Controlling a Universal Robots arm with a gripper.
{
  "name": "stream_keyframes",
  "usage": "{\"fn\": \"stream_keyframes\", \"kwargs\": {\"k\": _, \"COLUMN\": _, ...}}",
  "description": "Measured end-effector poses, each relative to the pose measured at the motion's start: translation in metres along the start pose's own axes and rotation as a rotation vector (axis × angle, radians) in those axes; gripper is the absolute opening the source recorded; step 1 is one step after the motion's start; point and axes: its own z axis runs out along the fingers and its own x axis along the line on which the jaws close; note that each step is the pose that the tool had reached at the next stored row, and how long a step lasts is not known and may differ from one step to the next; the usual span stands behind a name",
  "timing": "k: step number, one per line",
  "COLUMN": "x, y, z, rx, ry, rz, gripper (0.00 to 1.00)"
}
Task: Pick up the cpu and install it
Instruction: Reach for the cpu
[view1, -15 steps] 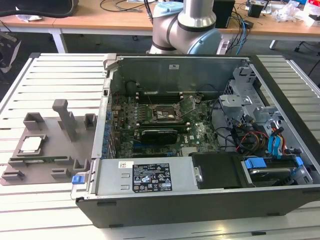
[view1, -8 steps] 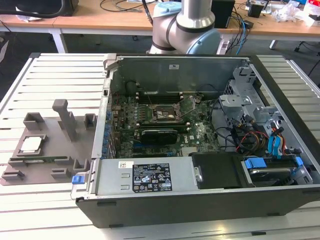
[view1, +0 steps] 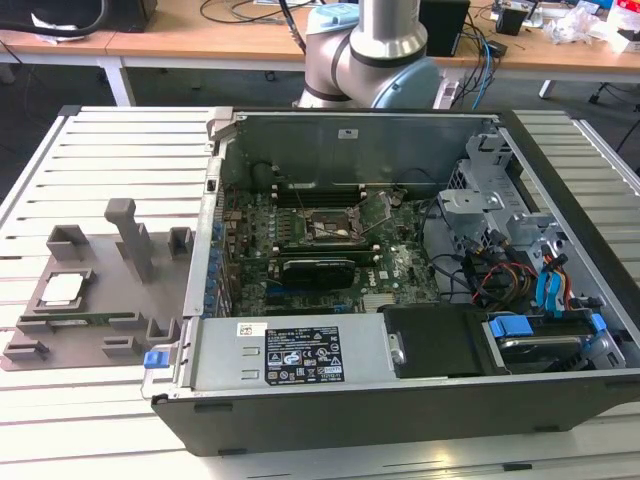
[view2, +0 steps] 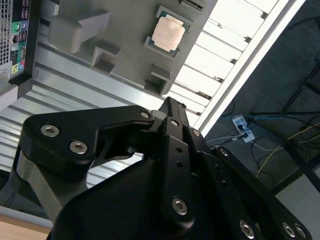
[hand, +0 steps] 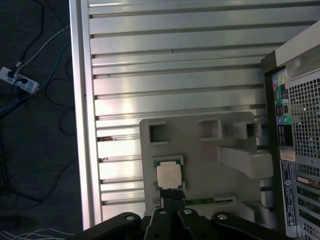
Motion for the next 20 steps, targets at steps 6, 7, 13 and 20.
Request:
{"fn": "stream_keyframes", "kwargs": {"k": 6, "x": 0.0016, "y": -0.0001, "z": 0.0, "rx": 0.0, "ry": 0.0, "rz": 0.0, "gripper": 0.11}}
{"fn": "stream_keyframes", "kwargs": {"k": 7, "x": 0.0016, "y": -0.0001, "z": 0.0, "rx": 0.0, "ry": 0.0, "rz": 0.0, "gripper": 0.11}}
{"fn": "stream_keyframes", "kwargs": {"k": 13, "x": -0.0068, "y": 0.0005, "z": 0.0003, "rx": 0.0012, "ry": -0.0001, "rz": 0.0, "gripper": 0.11}}
{"fn": "stream_keyframes", "kwargs": {"k": 20, "x": -0.0141, "y": 0.001, "z": 0.0005, "rx": 0.0019, "ry": -0.0002, "rz": 0.0, "gripper": 0.11}}
